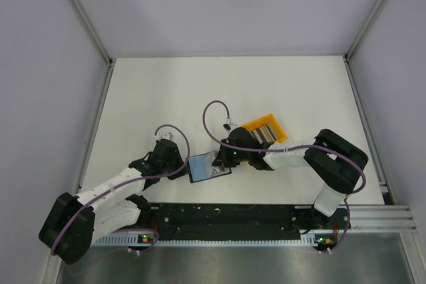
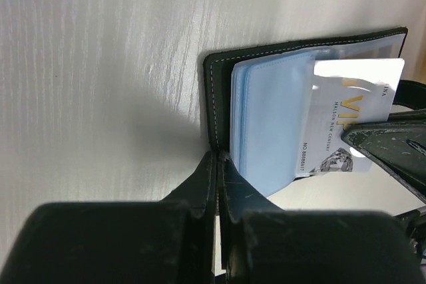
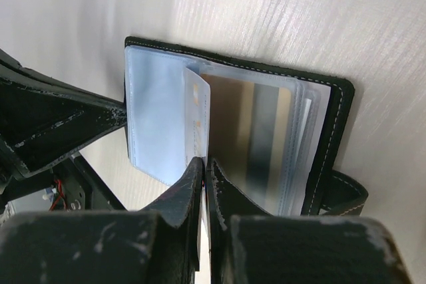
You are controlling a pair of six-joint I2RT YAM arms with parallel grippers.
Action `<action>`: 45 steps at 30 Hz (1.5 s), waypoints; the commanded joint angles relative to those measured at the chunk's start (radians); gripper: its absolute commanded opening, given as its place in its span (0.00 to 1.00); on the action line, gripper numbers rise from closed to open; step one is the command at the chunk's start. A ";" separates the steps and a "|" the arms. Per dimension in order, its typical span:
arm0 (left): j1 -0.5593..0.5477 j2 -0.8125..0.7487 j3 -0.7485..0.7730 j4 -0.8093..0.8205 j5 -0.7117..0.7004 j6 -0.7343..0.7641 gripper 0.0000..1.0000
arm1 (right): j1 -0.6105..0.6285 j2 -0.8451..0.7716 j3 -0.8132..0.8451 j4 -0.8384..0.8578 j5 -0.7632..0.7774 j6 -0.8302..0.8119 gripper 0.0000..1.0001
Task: Put the credit cards into the card holder
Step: Insert the credit card into the card holder.
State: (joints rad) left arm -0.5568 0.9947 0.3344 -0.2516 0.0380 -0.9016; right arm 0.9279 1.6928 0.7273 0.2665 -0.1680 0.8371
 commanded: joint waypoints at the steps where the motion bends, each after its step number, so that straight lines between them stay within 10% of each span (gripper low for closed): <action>1: 0.000 0.015 0.043 -0.005 -0.027 0.030 0.00 | -0.003 0.059 -0.003 0.010 -0.037 -0.052 0.00; 45: 0.000 0.012 0.031 0.014 -0.007 0.018 0.00 | 0.046 0.099 0.086 -0.182 -0.019 0.065 0.07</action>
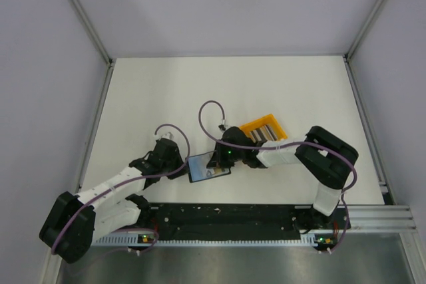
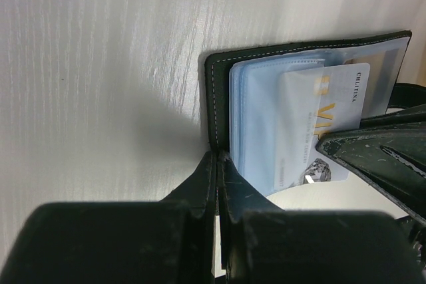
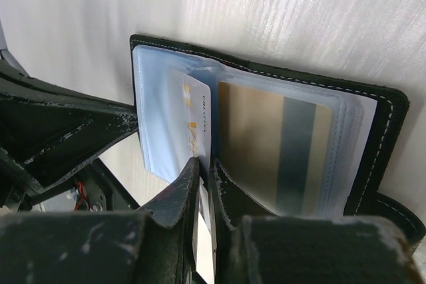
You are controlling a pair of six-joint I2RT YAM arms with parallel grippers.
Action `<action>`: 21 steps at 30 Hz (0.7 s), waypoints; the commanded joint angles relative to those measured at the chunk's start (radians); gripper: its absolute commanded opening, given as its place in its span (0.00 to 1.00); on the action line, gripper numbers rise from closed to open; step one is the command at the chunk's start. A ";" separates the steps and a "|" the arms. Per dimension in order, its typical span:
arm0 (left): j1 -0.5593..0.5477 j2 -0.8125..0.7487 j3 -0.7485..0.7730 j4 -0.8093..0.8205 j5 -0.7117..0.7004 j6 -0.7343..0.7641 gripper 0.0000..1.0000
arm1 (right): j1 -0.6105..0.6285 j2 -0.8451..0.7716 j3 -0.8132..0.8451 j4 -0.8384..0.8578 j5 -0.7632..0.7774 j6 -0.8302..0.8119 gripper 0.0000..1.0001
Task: Put the credit cards into the card holder
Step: Insert the credit card into the card holder.
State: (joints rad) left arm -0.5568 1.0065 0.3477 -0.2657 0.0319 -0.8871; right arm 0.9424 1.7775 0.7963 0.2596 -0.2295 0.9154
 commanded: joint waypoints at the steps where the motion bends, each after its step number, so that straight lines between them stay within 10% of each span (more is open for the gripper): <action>1: 0.001 0.000 0.017 0.028 -0.001 0.001 0.00 | 0.032 0.008 0.027 -0.198 0.062 -0.018 0.09; 21: 0.000 -0.005 0.023 0.025 0.008 0.005 0.00 | 0.035 -0.096 0.095 -0.381 0.225 -0.115 0.52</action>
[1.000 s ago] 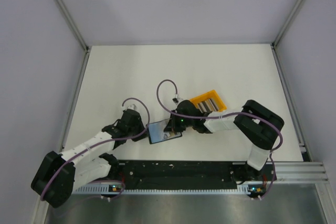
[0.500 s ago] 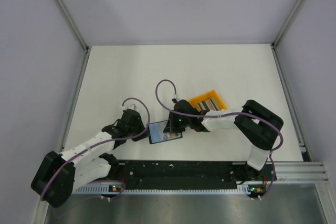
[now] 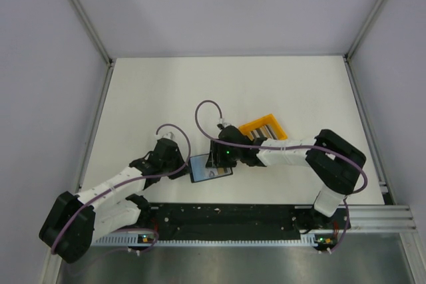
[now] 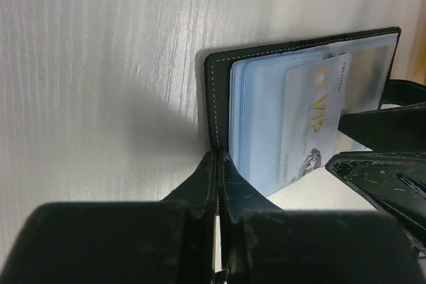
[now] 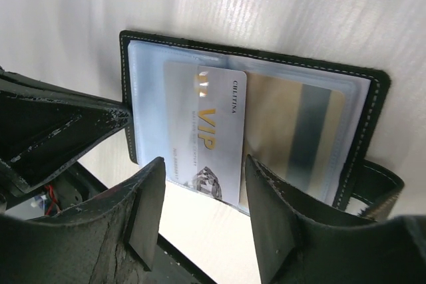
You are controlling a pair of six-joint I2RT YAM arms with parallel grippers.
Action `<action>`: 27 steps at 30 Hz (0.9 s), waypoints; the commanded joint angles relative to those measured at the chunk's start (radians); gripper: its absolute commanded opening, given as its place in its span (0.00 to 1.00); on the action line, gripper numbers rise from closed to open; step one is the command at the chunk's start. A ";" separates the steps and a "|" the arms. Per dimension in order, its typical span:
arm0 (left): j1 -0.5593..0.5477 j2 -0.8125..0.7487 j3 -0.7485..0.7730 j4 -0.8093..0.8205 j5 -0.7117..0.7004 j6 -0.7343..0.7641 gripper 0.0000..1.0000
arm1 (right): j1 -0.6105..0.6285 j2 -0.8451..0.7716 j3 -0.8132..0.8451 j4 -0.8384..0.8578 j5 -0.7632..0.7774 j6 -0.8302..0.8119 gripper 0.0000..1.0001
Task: Put the credit cards into the card holder
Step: Insert the credit card into the card holder.
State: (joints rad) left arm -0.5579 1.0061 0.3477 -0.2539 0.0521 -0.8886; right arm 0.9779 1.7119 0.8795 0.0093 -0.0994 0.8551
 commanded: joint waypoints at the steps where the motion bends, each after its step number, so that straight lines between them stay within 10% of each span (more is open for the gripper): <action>1: 0.001 -0.006 0.027 0.010 -0.012 0.008 0.00 | -0.001 -0.032 0.013 -0.132 0.095 -0.057 0.52; 13: 0.003 -0.024 0.028 -0.001 -0.012 0.008 0.00 | -0.001 -0.087 0.013 -0.166 0.176 -0.067 0.73; 27: 0.001 -0.034 0.016 0.015 0.003 0.002 0.00 | 0.021 -0.057 0.039 -0.137 0.115 -0.067 0.61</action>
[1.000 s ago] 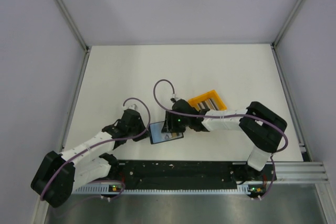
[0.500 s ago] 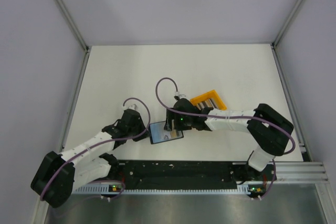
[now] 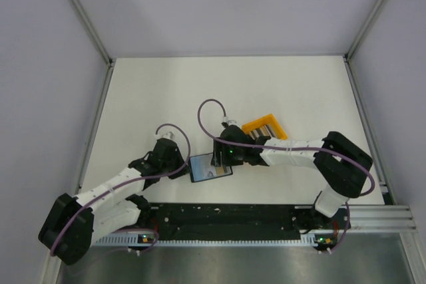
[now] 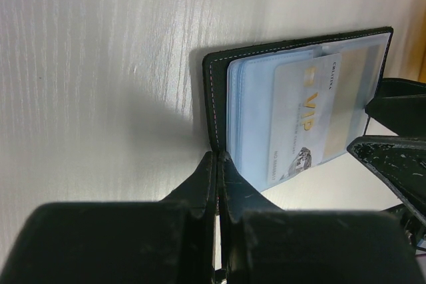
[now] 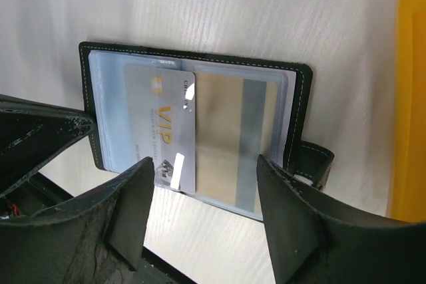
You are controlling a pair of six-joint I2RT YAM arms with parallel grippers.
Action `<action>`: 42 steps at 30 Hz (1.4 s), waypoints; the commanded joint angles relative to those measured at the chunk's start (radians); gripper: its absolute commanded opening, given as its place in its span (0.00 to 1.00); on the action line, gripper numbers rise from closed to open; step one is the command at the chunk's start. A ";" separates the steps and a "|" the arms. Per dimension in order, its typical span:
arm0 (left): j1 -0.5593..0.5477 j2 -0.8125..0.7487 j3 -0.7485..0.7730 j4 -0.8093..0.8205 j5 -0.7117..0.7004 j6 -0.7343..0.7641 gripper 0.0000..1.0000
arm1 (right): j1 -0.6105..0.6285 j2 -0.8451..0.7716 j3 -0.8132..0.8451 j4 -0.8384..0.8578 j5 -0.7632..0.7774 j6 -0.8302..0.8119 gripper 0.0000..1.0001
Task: Put the credit cards into the card holder
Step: Insert the credit card into the card holder.
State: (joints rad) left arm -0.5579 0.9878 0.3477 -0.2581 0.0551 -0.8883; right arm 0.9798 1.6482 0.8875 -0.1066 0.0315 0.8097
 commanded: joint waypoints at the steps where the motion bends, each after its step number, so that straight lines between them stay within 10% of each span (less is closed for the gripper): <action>1: 0.003 -0.015 0.016 0.019 0.002 0.002 0.00 | 0.026 0.010 0.037 -0.018 -0.018 -0.024 0.59; 7: 0.003 -0.017 0.014 0.019 0.000 0.002 0.00 | 0.060 0.036 0.074 -0.024 -0.009 -0.027 0.47; 42: 0.001 -0.015 0.016 0.026 0.006 0.011 0.00 | 0.065 0.174 0.182 0.130 -0.240 -0.076 0.45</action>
State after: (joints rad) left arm -0.5568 0.9855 0.3477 -0.2646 0.0536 -0.8867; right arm 1.0378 1.8061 1.0164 -0.0509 -0.1455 0.7429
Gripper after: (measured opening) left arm 0.009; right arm 0.457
